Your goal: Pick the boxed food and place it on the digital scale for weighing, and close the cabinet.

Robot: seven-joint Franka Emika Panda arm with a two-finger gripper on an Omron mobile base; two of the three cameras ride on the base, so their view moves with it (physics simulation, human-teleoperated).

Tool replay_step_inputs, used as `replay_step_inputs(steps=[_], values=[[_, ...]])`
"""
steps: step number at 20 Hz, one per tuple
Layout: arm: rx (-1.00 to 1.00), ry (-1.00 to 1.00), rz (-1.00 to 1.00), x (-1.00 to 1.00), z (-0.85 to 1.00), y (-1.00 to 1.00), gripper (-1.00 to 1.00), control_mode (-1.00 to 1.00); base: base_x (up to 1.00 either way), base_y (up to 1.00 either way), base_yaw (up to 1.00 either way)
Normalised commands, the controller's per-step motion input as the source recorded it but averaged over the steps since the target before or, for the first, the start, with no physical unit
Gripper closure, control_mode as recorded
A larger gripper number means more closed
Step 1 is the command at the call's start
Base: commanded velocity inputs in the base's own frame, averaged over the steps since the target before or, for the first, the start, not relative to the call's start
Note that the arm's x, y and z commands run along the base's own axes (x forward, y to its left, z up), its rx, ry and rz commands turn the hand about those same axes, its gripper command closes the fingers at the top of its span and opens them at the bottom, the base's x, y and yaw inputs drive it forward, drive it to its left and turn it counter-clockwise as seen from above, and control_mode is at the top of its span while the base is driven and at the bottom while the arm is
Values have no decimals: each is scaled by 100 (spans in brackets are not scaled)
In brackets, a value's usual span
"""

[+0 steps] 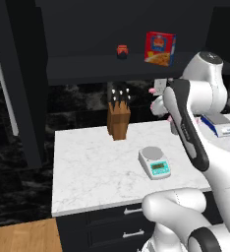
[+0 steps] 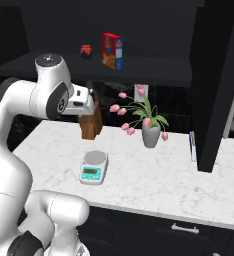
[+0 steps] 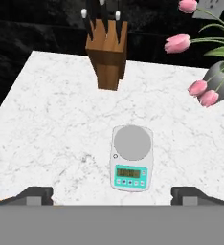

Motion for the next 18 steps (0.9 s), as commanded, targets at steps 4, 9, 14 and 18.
replay_step_inputs(steps=[4, 9, 14, 18], values=[[0, -34, 10, -15, 60, -27, -100, -100, 0, 0, 0], [0, -29, 7, 0, 55, -7, -100, -100, 0, 0, 0], [0, -25, 6, -4, 55, -11, -100, -100, 0, 0, 0], [2, -22, 8, -23, 53, -35, -100, -100, 0, 0, 0]])
